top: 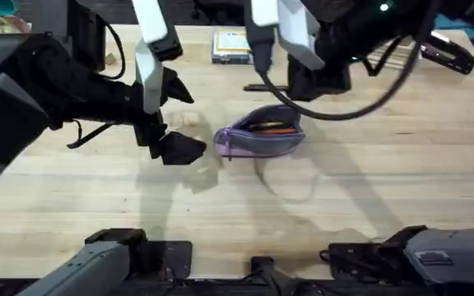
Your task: Unzip the bag, pick up the pens from the table one at a time and place them inside, then zip the bag closed.
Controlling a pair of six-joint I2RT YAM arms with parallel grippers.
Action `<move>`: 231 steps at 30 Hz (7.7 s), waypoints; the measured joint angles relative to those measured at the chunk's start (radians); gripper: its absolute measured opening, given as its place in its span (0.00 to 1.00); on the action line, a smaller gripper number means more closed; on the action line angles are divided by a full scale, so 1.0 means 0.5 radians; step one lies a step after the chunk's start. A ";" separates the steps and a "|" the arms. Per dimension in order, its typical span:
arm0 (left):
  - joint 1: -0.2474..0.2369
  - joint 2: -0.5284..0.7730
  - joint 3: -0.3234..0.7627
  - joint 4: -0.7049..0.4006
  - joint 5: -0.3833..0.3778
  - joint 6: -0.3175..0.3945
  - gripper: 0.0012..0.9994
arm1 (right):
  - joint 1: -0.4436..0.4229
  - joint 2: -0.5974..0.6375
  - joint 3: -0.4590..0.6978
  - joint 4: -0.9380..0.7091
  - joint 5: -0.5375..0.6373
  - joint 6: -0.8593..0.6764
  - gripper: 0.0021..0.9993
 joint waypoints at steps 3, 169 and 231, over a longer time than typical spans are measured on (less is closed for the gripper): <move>0.000 0.000 0.000 0.000 0.000 0.000 0.99 | -0.050 -0.006 0.000 -0.051 0.002 -0.093 0.03; 0.610 0.702 0.000 -0.192 0.324 1.070 0.99 | 0.895 0.336 -0.491 0.961 0.831 4.621 0.23; 0.034 1.251 0.000 0.360 0.949 0.871 0.11 | 0.835 0.111 -0.510 0.914 0.777 4.620 0.03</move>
